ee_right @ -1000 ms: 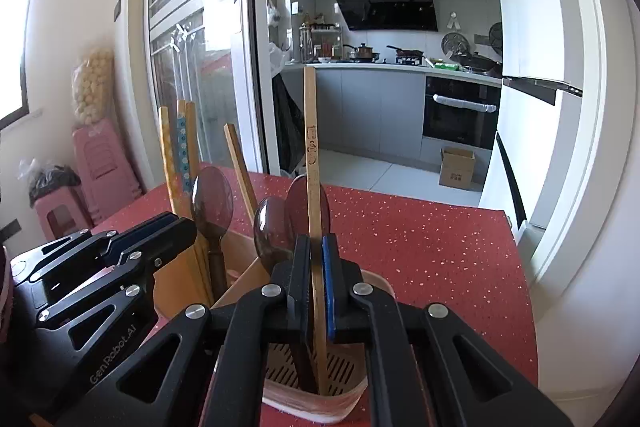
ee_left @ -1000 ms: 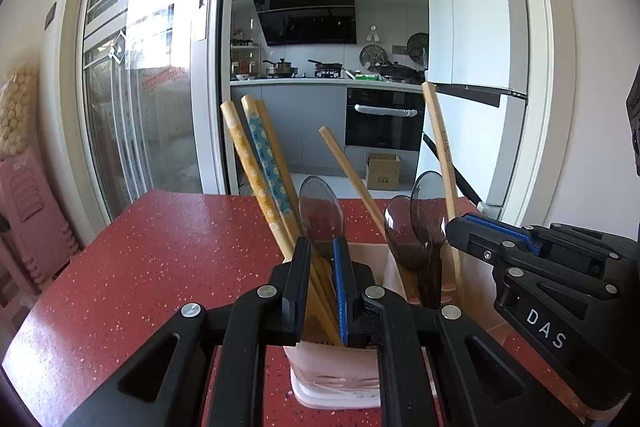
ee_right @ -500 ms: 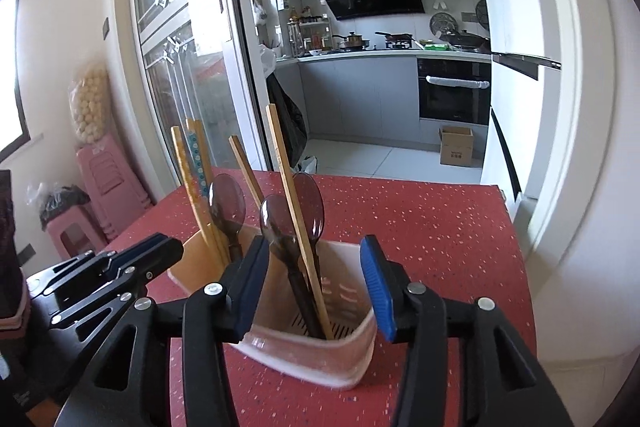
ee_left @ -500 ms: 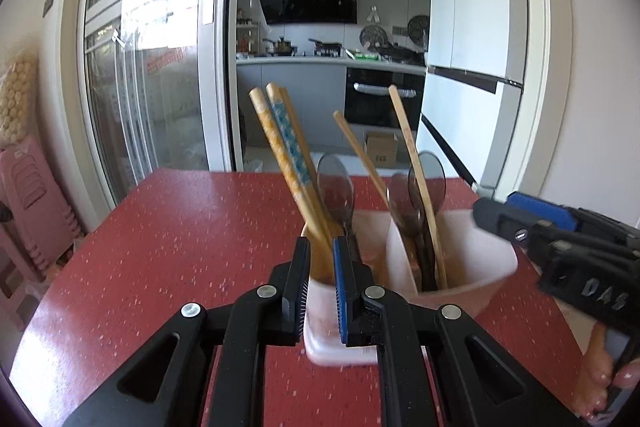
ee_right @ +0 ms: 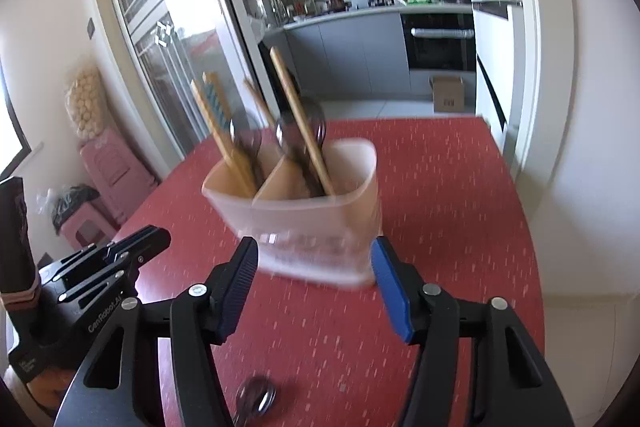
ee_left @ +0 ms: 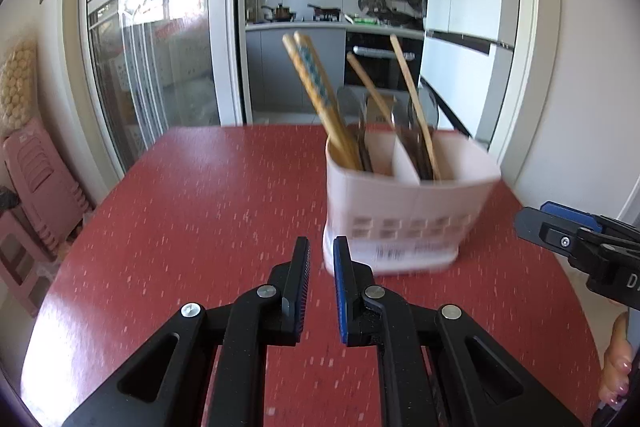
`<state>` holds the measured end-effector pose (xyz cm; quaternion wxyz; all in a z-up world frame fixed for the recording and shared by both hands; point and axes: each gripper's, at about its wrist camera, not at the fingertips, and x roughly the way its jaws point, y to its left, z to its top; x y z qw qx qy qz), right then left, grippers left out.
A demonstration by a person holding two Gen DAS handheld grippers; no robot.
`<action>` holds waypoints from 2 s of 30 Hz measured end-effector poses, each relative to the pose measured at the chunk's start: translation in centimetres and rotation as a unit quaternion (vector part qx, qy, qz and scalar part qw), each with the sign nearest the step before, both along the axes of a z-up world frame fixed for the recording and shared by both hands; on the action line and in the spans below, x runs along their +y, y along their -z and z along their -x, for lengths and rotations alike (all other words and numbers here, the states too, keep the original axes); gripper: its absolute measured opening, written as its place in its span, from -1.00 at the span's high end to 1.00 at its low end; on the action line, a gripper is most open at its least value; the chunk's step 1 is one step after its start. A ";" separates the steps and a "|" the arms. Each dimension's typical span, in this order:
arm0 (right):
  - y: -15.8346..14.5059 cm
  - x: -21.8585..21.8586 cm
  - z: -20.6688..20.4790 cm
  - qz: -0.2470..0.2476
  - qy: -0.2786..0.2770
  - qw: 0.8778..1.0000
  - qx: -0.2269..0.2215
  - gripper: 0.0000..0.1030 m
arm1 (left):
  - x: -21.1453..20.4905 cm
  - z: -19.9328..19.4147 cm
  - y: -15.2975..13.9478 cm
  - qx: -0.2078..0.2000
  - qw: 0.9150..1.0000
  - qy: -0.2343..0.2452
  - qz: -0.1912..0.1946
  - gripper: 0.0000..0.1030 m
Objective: Organize utensils
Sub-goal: 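Move both tools back toward the last dark spoons on the table, then close the right tool on the handle of a dark spoon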
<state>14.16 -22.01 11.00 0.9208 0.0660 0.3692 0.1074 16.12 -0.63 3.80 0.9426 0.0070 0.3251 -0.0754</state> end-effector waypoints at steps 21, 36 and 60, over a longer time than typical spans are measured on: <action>5.7 0.7 7.7 -0.005 0.020 0.992 0.121 -0.50 | 2.2 8.0 6.5 0.092 0.996 -0.004 -0.001 0.19; 8.7 1.1 9.8 -0.024 0.025 0.986 0.165 -0.67 | 4.8 10.3 8.2 0.105 0.994 -0.041 -0.007 -1.00; 10.5 8.3 9.7 0.137 0.015 0.958 0.252 -0.67 | 8.2 11.3 8.7 0.102 0.993 -0.055 0.010 -1.00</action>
